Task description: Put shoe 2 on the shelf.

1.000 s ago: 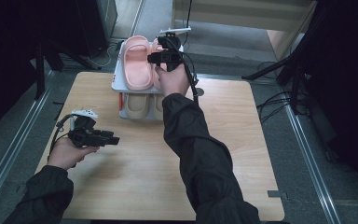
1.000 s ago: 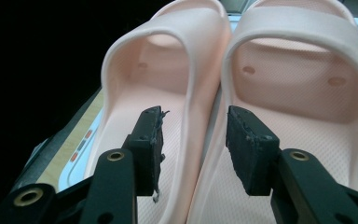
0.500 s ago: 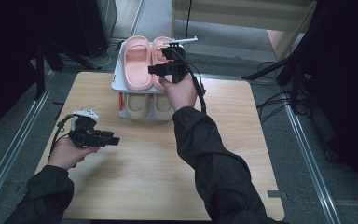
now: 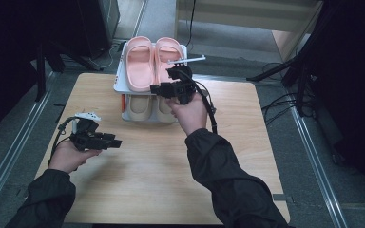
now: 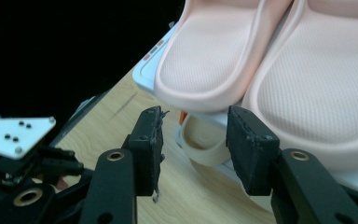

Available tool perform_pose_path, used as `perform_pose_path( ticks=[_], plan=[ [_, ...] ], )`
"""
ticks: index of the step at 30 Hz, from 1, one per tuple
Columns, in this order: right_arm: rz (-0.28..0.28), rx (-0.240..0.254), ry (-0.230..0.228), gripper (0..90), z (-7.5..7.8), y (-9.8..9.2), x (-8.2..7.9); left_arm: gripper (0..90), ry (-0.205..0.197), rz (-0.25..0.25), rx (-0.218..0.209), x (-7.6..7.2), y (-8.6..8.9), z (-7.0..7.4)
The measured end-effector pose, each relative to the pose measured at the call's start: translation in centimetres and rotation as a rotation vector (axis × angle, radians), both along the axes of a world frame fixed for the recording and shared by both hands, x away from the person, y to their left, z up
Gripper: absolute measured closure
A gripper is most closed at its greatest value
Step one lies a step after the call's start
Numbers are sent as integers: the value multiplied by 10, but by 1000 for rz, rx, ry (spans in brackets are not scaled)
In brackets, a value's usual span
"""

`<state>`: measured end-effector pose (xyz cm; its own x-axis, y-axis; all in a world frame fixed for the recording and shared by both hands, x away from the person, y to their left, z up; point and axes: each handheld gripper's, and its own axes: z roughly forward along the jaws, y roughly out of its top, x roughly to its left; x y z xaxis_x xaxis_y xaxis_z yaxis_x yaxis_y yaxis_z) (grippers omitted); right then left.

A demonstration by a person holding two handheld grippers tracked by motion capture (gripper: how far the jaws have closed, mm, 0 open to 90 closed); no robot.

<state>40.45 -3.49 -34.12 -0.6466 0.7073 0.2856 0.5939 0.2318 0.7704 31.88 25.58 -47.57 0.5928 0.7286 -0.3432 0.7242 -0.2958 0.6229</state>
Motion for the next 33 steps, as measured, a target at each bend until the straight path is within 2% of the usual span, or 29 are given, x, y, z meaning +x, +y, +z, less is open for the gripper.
perform_pose_path(
  ticks=[1,4,12,22,33],
  plan=[
    [2,2,-11,567,-2,-2,-3,492,-2,-4,4,0,-1,0],
    [14,23,7,566,-9,-7,-10,495,-2,-18,6,-1,-3,-1],
    [66,23,28,551,-39,-15,-27,483,-1,-34,19,-1,-9,-5],
    [110,0,29,550,-72,-23,-49,458,-10,-39,29,-1,-15,-7],
    [142,19,30,524,-95,-35,-57,433,-15,-40,34,-3,-15,-9]
  ],
)
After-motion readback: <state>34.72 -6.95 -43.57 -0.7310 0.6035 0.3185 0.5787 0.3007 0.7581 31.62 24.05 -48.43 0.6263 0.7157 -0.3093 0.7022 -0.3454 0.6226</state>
